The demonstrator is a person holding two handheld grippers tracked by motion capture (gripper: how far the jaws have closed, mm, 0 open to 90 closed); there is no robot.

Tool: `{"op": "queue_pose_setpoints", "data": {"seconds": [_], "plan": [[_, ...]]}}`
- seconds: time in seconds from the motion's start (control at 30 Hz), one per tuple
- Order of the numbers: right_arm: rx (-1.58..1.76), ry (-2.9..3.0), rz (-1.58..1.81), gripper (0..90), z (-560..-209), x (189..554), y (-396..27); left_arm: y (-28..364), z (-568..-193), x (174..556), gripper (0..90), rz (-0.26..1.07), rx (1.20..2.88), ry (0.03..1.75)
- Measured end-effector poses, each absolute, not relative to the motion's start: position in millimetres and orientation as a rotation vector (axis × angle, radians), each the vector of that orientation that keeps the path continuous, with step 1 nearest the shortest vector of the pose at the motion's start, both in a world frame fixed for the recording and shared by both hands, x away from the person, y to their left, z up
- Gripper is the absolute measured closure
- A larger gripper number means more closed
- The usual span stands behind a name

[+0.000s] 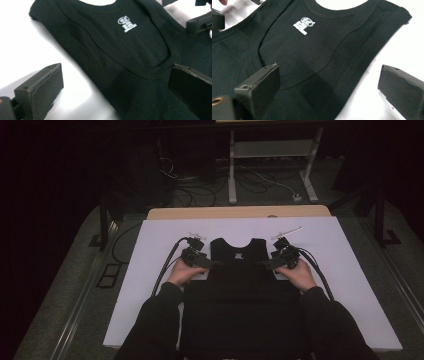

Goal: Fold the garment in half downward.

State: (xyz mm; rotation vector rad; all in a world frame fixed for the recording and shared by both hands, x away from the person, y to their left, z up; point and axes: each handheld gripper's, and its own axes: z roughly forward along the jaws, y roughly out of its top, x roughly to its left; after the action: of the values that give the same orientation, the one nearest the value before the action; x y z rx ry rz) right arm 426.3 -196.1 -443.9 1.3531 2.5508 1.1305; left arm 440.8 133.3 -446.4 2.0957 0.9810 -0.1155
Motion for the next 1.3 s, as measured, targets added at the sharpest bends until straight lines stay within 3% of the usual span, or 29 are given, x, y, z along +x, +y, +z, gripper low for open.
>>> {"op": "queue_pose_setpoints", "data": {"seconds": [0.27, 0.37, 0.83, 1.07, 1.3], "plan": [[1.366, 2.546, 1.158, 12.0, -446.2, 427.2, -192.5, 131.5, -446.2, 439.9, 0.4, -0.125, 2.092, 0.986], [1.369, 2.545, 1.148, 14.5, -447.1, 427.6, -191.4, 131.3, -445.9, 439.6, 4.3, -0.132, 2.088, 0.985], [1.385, 2.495, 1.115, 45.4, -445.8, 426.1, -189.3, 125.3, -446.0, 436.2, 38.4, -0.097, 2.097, 0.978], [1.394, 2.443, 1.114, 46.5, -442.9, 426.5, -189.4, 129.4, -444.7, 436.5, 42.9, -0.054, 2.111, 1.0], [1.404, 2.439, 1.068, 50.2, -445.9, 426.2, -187.1, 127.2, -445.5, 435.7, 55.0, -0.009, 2.107, 1.025]]}}
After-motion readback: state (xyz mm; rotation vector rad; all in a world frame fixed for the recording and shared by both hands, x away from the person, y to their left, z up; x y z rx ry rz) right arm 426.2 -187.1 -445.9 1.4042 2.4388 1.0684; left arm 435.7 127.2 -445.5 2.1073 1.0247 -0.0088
